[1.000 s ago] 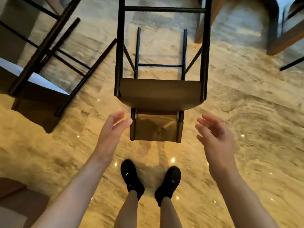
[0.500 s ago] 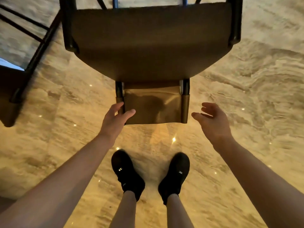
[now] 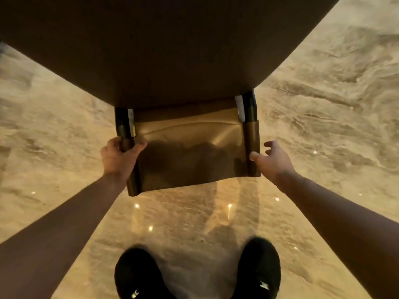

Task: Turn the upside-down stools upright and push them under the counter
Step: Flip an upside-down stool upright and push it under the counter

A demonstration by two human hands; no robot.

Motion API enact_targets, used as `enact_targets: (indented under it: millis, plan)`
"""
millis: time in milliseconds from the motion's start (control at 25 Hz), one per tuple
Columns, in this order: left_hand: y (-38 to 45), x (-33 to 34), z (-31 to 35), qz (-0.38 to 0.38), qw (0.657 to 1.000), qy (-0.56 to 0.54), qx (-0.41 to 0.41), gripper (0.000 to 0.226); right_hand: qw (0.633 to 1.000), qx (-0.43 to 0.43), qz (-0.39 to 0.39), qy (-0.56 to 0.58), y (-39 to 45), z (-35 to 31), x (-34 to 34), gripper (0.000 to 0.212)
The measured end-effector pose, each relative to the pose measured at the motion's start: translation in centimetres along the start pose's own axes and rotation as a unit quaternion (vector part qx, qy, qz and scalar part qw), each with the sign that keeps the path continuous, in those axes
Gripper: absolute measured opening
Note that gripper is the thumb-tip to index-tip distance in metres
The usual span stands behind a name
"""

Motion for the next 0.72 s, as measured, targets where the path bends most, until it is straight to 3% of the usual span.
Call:
enact_targets:
  millis: [80, 160, 240, 360, 520, 720]
  plan:
    - [2.7, 0.5, -2.4, 0.034, 0.999, -0.005, 0.031, 0.068, 0.998, 0.004, 0.011, 0.062, 2.8, 1.3, 1.7, 0.053]
    - [3.8, 0.9, -5.2, 0.018, 0.999, -0.017, 0.029, 0.049, 0.996, -0.004, 0.022, 0.085, 4.3, 2.8, 3.1, 0.041]
    - [4.1, 1.2, -7.2, 0.013, 0.999, 0.007, 0.039, 0.030, 0.996, -0.031, 0.054, 0.067, 5.1, 4.0, 4.3, 0.037]
    - [4.3, 0.9, -7.0, 0.004, 0.998, 0.028, 0.062, 0.022, 0.993, -0.063, 0.090, 0.030, 5.0, 3.9, 4.4, 0.036]
    - [4.0, 0.4, -7.1, -0.076, 0.997, 0.026, 0.015, 0.027, 0.999, -0.020, 0.032, 0.018, 5.0, 3.3, 3.8, 0.037]
    - [2.9, 0.9, -8.3, -0.017, 0.999, -0.033, 0.023, 0.026, 0.993, -0.054, 0.095, -0.050, 5.4, 3.1, 4.3, 0.039]
Point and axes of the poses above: each hand's wrist, its own y-axis towards the middle knuckle, its own x-axis out of the palm, z = x × y, the point moved 5 cm from there along y, towards the middle knuckle, and after that the axes turned 2 degrees about -x, right-handed, at the moved point
